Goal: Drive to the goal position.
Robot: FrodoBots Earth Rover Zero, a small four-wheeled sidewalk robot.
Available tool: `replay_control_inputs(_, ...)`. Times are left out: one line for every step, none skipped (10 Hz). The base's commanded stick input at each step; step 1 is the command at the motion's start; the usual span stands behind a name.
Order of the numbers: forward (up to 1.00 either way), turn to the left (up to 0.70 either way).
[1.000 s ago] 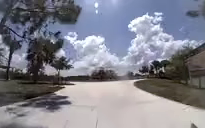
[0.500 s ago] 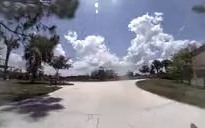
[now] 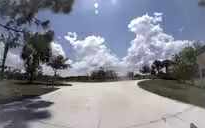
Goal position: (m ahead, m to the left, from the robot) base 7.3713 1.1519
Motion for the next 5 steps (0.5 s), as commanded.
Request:
replay_control_inputs(0.85, -0.01)
replay_control_inputs(0.85, -0.01)
replay_control_inputs(0.85, -0.01)
replay_control_inputs(0.85, -0.01)
replay_control_inputs(0.85, -0.01)
